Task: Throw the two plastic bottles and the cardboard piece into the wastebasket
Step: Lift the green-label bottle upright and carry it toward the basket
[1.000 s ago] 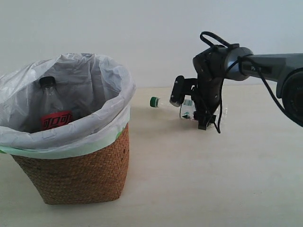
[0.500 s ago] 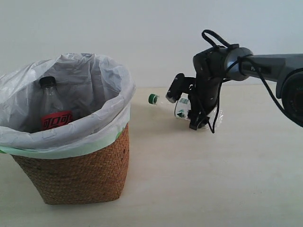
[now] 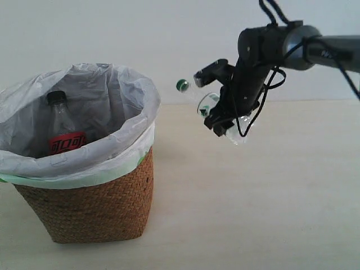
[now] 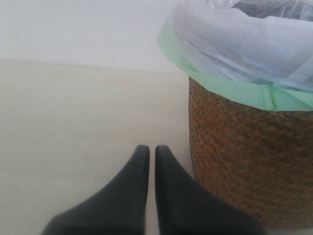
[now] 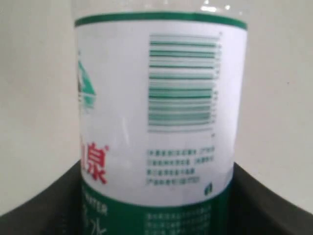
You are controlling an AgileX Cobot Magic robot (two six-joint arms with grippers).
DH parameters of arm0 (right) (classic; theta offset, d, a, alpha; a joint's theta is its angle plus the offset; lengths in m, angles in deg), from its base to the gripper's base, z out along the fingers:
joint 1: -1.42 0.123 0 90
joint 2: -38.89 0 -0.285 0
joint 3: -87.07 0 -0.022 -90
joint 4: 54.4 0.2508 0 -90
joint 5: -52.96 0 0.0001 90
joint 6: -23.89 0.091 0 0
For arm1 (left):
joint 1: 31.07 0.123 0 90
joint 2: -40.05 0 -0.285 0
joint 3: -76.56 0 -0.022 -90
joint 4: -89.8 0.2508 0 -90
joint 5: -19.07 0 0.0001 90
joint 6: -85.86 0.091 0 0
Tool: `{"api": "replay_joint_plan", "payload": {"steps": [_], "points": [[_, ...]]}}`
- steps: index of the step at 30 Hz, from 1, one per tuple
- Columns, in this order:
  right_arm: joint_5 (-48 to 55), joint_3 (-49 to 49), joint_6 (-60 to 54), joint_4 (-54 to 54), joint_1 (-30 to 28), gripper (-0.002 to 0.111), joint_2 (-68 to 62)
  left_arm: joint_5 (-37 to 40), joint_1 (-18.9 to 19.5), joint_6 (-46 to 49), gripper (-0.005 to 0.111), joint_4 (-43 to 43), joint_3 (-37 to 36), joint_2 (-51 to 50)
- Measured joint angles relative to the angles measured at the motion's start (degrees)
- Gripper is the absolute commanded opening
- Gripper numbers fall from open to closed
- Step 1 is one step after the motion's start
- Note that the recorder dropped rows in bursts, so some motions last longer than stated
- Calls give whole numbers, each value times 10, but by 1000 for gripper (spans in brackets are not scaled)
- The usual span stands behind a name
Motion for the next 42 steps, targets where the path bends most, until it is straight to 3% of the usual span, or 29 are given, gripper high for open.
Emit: {"api": "replay_joint_plan", "payload": {"steps": [5,14,21,31,42], "points": [[-63,-102,24,55,0,0,96,0,0,0,4,0,0,0],[-325,-417,60,170,0,0,302,0,0,0,4,0,0,0],[-360,-575,105,200,0,0,416,0,0,0,4,0,0,0],[-472,-664,81,200,32,0,593,0,0,0,4,0,0,0],[-465,-690,72,200,46,0,583,0,0,0,4,0,0,0]]}}
